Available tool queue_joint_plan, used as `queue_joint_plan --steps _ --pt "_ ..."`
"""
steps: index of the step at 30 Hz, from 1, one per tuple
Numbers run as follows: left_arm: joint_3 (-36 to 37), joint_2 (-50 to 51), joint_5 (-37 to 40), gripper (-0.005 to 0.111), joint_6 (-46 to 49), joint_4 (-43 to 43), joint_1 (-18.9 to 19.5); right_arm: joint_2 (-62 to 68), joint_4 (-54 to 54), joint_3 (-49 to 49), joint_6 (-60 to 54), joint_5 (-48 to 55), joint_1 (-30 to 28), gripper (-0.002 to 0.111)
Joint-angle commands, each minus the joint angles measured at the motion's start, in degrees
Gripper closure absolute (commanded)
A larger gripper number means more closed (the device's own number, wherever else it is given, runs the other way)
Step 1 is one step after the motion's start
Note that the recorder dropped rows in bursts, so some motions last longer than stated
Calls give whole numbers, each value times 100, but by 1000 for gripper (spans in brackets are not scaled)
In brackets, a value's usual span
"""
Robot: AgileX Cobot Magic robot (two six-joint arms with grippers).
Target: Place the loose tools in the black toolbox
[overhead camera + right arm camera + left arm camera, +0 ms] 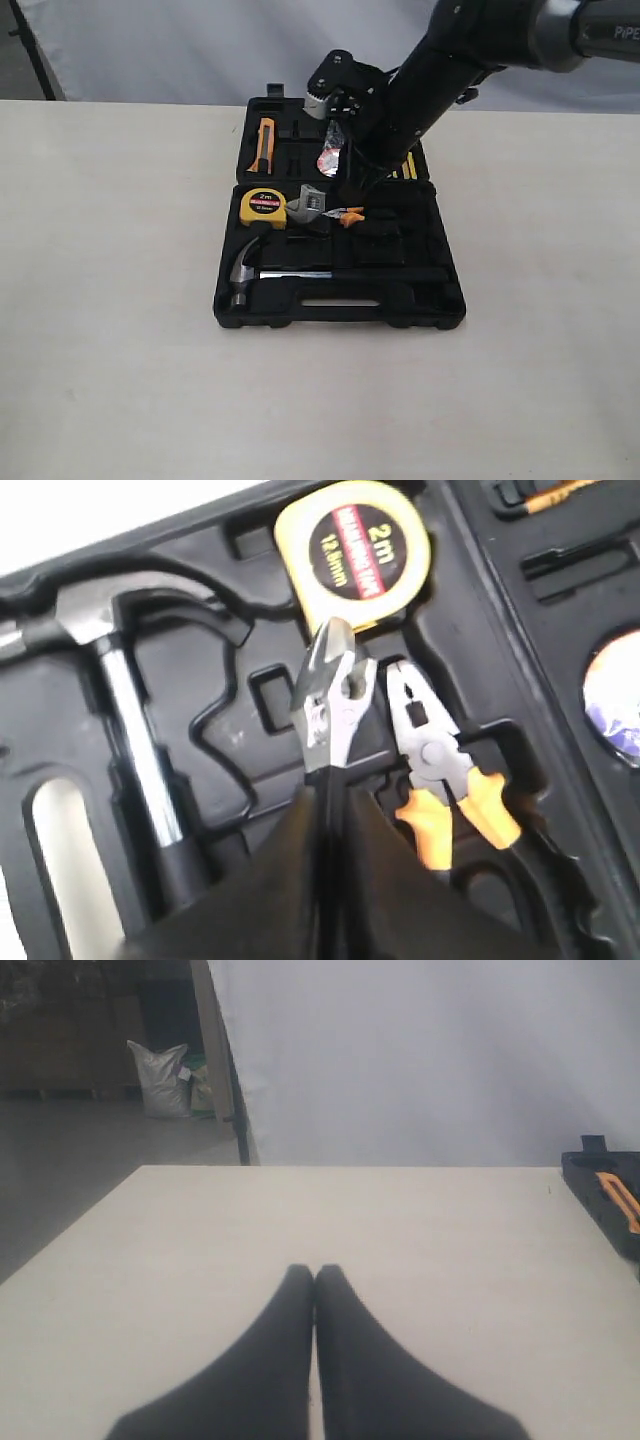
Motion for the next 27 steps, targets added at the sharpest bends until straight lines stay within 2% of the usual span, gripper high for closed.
queue_joint_plan --steps 1,8,12,20,22,27 --pt "53 -46 -97 105 -59 -78 19 -159 -888 551 51 -637 387 109" --pt "53 -46 -97 105 -59 -78 19 -175 -1986 1872 128 -2462 837 109" --pt "53 -46 -97 105 -59 -78 19 -175 -2316 2238 203 -2653 915 108" --pt "53 -46 -97 105 -59 -78 19 -327 -2305 2242 632 -2513 1003 108" --pt "53 -46 -97 105 -59 -78 19 -438 -2289 2242 635 -2347 1052 102" --pt "53 -46 -97 105 -59 -78 19 -619 -2159 2242 645 -1976 1208 73"
